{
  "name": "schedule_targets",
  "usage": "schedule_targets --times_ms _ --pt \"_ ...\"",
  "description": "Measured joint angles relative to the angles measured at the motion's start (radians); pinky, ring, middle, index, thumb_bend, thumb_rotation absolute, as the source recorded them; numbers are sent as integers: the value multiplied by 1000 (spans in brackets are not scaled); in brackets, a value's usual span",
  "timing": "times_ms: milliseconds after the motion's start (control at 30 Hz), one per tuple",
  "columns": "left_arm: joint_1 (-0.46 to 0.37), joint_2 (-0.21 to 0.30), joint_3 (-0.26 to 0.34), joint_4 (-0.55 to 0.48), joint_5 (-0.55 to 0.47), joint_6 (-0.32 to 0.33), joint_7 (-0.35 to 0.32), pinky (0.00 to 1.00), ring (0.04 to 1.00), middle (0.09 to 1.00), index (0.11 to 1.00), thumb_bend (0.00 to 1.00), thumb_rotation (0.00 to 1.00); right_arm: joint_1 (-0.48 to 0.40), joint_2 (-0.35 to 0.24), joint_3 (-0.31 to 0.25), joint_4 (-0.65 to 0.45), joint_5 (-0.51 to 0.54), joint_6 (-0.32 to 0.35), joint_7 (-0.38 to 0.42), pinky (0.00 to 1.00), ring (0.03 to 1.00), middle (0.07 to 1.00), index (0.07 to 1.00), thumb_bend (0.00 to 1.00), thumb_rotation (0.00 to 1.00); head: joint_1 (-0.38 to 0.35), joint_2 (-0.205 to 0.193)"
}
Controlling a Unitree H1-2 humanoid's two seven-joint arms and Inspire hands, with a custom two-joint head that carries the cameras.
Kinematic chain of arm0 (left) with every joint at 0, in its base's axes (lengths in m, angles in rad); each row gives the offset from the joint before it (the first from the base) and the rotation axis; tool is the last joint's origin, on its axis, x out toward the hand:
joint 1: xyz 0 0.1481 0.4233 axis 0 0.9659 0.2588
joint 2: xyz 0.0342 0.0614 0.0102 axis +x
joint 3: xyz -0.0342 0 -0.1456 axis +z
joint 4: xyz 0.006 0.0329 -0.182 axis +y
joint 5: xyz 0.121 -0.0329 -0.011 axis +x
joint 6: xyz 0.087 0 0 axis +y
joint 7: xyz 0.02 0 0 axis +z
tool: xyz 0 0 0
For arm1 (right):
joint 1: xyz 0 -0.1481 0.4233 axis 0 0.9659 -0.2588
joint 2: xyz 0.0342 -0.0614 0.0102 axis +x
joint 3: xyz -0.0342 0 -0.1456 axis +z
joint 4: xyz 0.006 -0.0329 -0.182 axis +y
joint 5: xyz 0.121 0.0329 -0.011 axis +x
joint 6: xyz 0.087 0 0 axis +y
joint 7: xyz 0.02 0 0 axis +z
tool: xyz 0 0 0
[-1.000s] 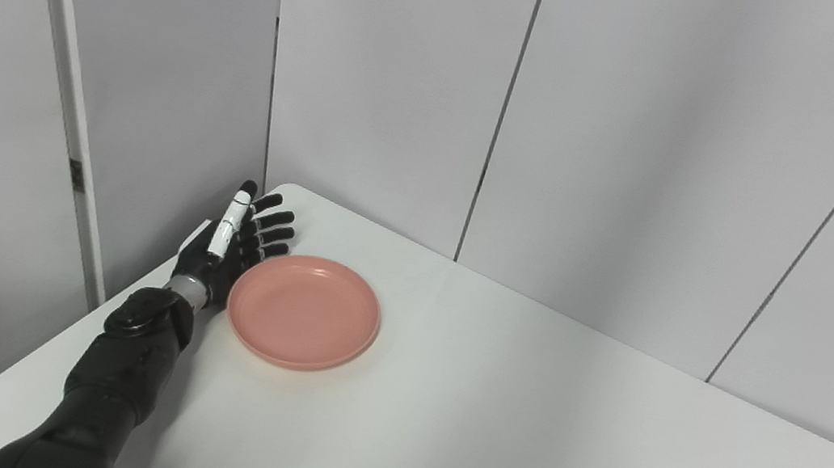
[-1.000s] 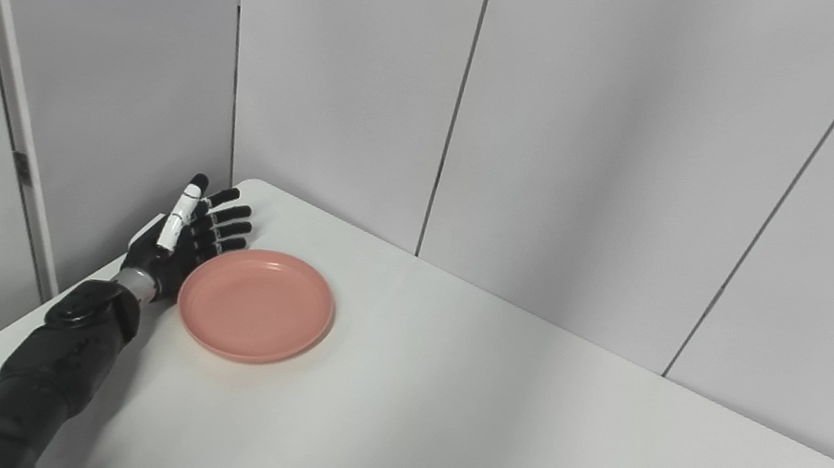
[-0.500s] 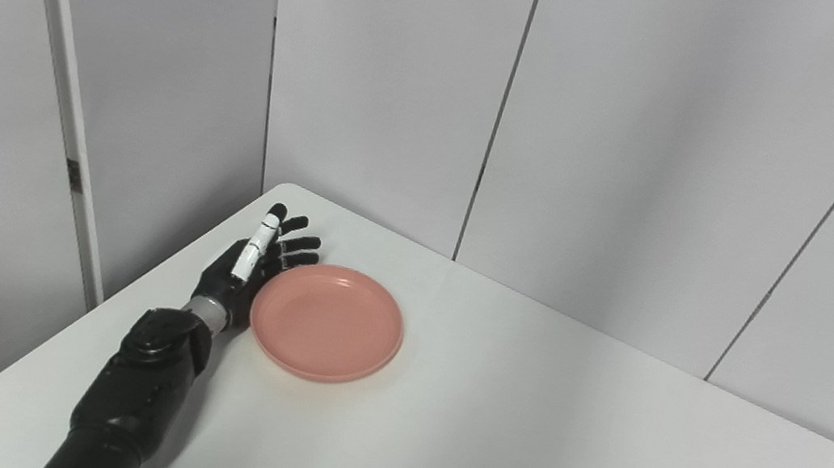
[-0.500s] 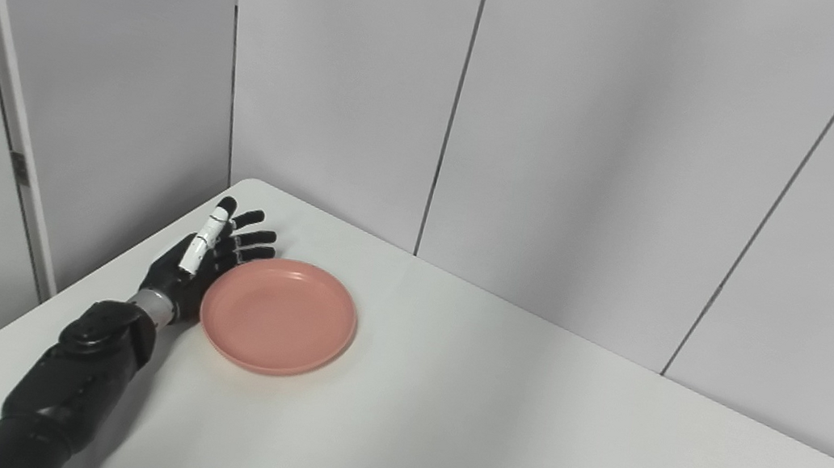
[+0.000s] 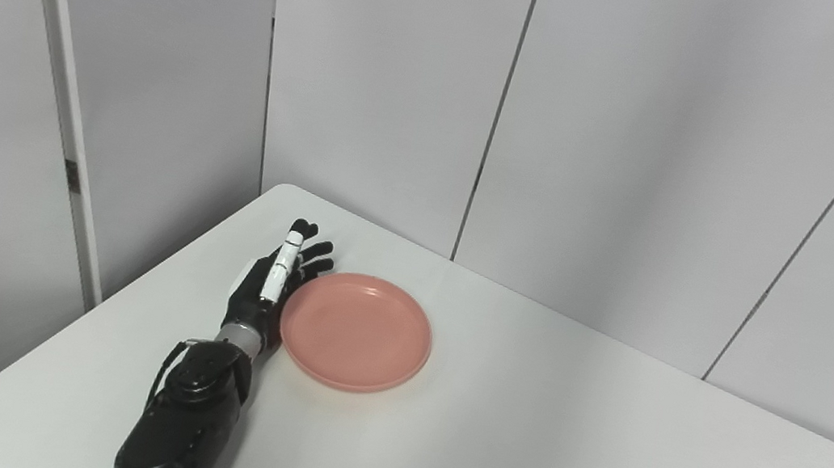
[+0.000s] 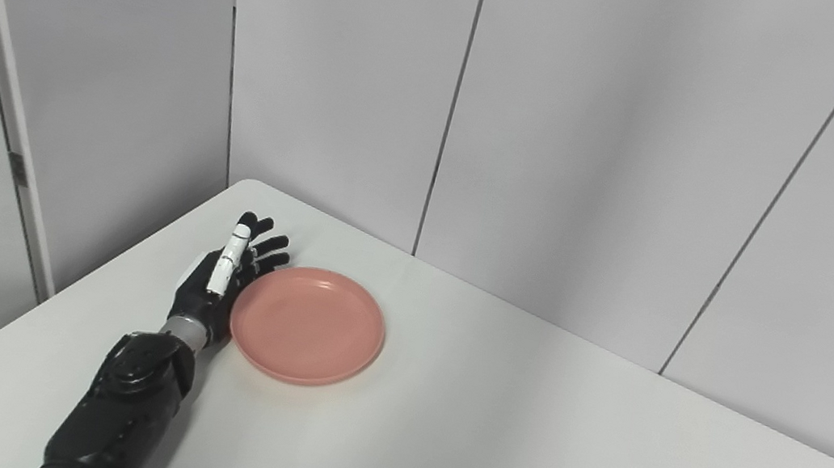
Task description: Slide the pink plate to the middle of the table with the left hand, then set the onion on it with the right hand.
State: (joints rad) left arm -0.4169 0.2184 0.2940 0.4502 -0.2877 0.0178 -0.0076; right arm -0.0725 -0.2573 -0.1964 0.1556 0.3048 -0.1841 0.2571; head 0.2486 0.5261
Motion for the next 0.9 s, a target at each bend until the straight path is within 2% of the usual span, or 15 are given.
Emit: schedule_targets --times_ms 100,200,267,400,433,567,700,900 --pt "-1 -2 -4 1 0 0 -2 842 800 831 877 714 900 2 1 0 -3 0 0 4 940 932 940 950 815 989 -15 6" --pt "-3 -1 -15 6 7 -2 -8 866 815 821 879 726 903 4 2 0 -7 -2 0 5 924 923 938 942 828 975 -40 17" --pt "-8 0 -30 21 8 -13 -15 870 791 802 869 714 912 4 3 0 -7 -10 -3 5 914 913 934 938 848 955 -61 23" --pt "-20 2 -65 56 11 -40 -58 862 794 794 870 719 902 6 8 1 -12 -20 -13 2 899 902 927 930 856 928 -94 35" --pt "-23 4 -77 60 13 -41 -72 893 802 799 877 714 922 9 11 1 -19 -20 -13 1 901 904 931 931 850 926 -95 35" --pt "-52 27 -129 115 34 -45 -140 919 796 776 866 738 924 23 33 6 -50 -20 -13 -7 918 914 939 937 852 922 -138 49" --pt "-80 81 -171 162 54 -45 -202 904 796 778 855 759 924 35 53 15 -73 -28 -12 -25 925 910 938 936 869 911 -160 60" --pt "-107 117 -185 198 56 -44 -254 914 794 780 857 774 893 44 72 27 -98 -49 -8 -50 928 906 935 935 871 911 -187 72"
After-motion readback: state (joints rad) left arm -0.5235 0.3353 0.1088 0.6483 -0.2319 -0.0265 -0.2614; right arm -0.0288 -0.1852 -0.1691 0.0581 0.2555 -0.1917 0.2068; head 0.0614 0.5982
